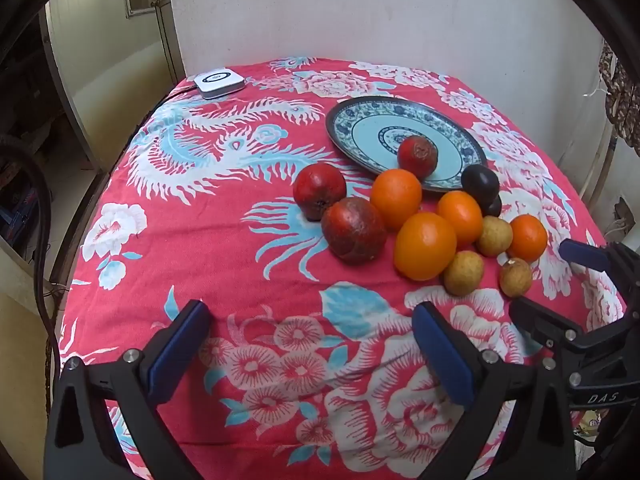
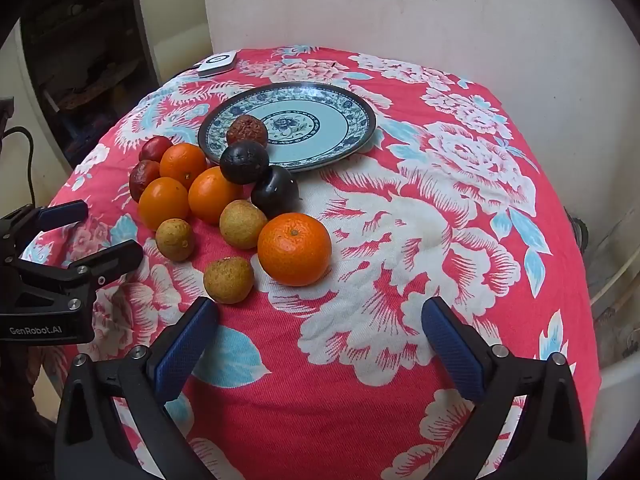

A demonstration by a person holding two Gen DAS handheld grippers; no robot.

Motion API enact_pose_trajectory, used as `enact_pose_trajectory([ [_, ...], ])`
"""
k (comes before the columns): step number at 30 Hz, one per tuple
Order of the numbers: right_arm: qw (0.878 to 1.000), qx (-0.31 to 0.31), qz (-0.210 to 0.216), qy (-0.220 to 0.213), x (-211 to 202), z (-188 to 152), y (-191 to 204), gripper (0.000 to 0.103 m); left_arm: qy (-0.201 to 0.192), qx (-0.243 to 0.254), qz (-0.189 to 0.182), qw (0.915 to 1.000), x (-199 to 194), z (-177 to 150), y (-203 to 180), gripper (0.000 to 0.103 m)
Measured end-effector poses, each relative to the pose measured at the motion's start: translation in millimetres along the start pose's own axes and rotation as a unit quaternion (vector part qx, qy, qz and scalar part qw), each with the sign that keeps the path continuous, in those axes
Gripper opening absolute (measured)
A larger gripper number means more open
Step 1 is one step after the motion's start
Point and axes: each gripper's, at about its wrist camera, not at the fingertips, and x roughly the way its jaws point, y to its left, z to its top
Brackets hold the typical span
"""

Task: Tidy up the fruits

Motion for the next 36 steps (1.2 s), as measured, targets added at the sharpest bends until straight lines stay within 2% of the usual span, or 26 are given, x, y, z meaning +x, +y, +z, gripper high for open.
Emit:
enact_pose_trajectory([
  [36,1.000,0.000,-0.001,0.002,-0.7,0.3,0.0,0.103,-0.003,0.001,0.001,1.0000,0.1,0.0,-0.1,0.103],
])
